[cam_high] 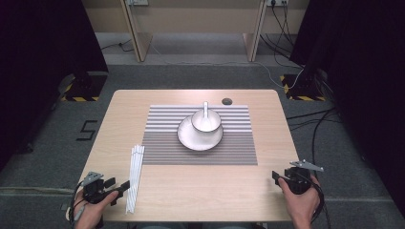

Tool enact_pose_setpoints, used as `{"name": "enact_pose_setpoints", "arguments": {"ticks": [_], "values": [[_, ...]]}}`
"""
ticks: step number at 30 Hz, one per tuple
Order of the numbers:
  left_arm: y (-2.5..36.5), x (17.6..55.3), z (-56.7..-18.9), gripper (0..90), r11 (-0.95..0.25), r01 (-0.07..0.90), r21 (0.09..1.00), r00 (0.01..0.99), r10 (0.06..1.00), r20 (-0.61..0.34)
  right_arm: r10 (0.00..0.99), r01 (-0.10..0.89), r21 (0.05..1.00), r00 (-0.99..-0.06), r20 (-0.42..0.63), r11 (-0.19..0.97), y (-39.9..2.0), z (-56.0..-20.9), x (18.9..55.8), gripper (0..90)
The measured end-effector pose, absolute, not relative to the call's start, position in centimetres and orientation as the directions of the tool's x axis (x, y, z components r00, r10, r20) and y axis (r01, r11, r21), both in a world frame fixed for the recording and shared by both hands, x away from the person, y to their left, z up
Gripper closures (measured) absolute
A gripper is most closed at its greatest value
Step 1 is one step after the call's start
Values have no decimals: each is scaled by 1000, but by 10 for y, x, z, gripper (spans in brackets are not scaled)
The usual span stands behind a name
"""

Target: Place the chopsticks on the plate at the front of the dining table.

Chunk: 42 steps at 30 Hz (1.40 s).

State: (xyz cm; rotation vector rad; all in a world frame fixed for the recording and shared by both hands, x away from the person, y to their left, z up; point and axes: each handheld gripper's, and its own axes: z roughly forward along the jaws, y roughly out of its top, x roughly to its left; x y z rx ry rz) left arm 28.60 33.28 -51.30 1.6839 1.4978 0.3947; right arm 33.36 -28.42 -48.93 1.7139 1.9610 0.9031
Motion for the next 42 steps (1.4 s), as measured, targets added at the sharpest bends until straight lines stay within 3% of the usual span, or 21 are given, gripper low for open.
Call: {"name": "enact_pose_setpoints", "arguments": {"ticks": [10, 21, 33, 42], "values": [[327, 292, -505, 281, 63, 672, 738, 233, 928, -291, 975, 730, 682, -175, 134, 38, -285, -489, 333, 456], [319, 316, -501, 316, -12, 721, 693, 231, 947, -224, 977, 736, 676, -162, 142, 23, -289, -489, 332, 452], [315, 332, -500, 493, -62, 747, 662, 204, 969, -140, 976, 734, 678, -165, 139, 28, -290, -488, 332, 452], [312, 337, -502, 565, -104, 772, 627, 214, 971, -102, 976, 735, 677, -169, 136, 33, -289, -488, 332, 452]]}}
